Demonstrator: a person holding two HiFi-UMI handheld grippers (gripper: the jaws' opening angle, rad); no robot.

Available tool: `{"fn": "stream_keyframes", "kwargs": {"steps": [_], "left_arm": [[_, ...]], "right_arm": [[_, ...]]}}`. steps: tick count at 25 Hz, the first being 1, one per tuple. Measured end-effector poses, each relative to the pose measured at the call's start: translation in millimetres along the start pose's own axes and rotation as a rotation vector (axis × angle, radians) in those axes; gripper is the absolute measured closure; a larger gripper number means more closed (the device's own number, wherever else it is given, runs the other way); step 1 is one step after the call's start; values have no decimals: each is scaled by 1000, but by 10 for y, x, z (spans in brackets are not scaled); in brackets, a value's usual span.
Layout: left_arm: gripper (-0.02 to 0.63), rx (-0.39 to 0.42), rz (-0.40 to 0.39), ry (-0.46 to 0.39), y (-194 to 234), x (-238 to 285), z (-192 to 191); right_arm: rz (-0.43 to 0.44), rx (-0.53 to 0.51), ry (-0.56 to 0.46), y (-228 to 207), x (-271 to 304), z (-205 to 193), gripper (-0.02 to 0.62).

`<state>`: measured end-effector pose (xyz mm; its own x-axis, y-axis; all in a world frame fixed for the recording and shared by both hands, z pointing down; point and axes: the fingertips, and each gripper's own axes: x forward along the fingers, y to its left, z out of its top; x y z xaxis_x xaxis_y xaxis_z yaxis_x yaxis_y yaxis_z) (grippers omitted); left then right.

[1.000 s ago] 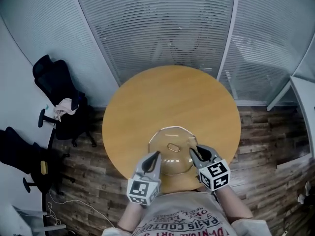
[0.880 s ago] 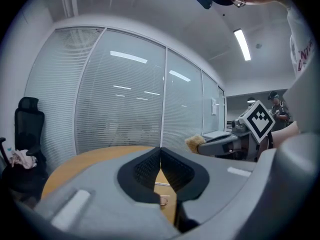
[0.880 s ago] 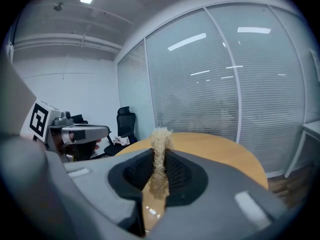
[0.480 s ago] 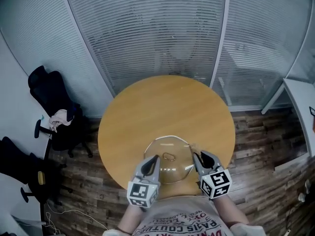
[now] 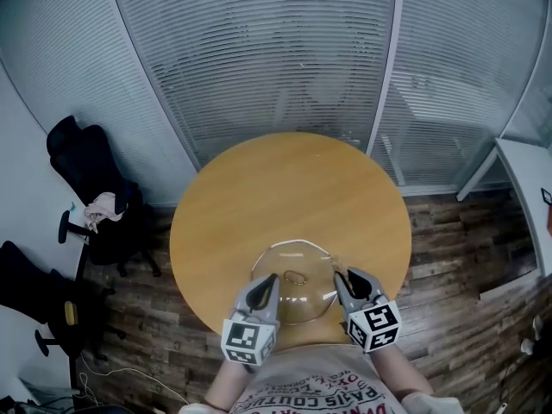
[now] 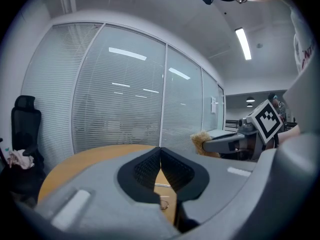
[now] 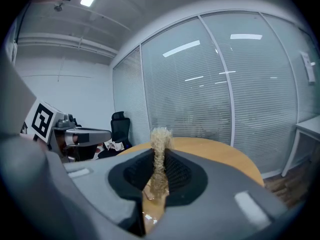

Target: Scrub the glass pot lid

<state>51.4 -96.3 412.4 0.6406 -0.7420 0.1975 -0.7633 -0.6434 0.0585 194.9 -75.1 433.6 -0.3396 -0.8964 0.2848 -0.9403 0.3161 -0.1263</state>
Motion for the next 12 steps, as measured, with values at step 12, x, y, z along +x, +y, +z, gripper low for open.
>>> {"fn": "stream_keyframes", "kwargs": {"steps": [12], "left_arm": [[598,-8,5,3,89,6,-2]], "right_arm": [[-8,-20,-9,61,63,47,535]]}}
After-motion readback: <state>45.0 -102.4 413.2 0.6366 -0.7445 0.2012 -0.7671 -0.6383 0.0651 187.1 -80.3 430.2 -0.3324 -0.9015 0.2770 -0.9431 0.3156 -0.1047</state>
